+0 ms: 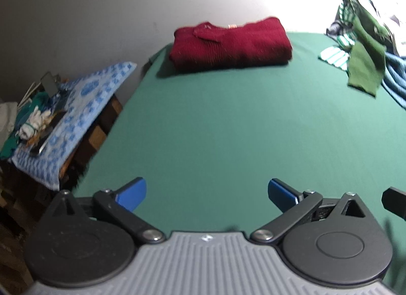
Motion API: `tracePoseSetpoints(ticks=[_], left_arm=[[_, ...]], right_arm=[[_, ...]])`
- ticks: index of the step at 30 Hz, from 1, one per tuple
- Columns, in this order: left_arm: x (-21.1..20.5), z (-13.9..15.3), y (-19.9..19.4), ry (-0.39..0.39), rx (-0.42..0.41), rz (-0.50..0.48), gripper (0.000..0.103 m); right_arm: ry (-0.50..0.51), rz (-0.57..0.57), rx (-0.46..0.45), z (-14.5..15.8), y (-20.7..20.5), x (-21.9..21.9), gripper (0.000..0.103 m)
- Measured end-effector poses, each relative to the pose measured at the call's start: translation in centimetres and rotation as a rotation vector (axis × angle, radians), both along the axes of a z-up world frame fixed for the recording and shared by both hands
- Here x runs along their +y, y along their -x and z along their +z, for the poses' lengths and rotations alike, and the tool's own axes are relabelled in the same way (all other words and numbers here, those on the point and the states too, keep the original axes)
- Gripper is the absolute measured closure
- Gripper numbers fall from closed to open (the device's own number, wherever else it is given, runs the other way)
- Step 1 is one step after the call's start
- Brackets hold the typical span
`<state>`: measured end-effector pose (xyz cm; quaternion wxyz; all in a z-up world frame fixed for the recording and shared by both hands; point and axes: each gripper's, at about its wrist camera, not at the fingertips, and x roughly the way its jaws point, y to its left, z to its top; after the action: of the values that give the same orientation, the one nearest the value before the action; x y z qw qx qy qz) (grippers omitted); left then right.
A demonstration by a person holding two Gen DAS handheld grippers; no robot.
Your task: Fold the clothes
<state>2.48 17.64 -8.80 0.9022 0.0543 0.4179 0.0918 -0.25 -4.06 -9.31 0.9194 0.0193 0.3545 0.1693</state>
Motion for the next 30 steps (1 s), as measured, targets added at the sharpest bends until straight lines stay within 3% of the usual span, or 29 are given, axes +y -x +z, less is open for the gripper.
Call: tracePoseSetpoints(ticks=[2, 5, 11, 19, 30], left_arm=[[-0.6, -0.3, 0.7, 0.007, 0.01, -0.009, 0.001], [-1.5, -0.7, 1.7, 0.017, 0.024, -0.023, 0.001], [-3.1, -1.2, 3.4, 0.036, 0.047, -0.059, 0.001], [-2.7, -0.1, 3.4, 0.02, 0.019, -0.158, 0.001], [4.3, 1.9, 2.3, 0.071, 0.006, -0.02, 0.001]], right_arm=[[-0.006, 0.006, 0.022, -0.6, 0.5, -0.6, 0.033], [-0.011, -0.012, 0.03, -1.1, 1.3, -1.2, 0.052], [-0.033, -0.1, 0.042, -0.9, 2.6, -1.6, 0.058], [-0.025, -0.192, 0.001, -0.1, 4.2, 0.3, 0.05], [-0.004, -0.143, -0.039, 2.4, 1.6, 6.7, 0.041]])
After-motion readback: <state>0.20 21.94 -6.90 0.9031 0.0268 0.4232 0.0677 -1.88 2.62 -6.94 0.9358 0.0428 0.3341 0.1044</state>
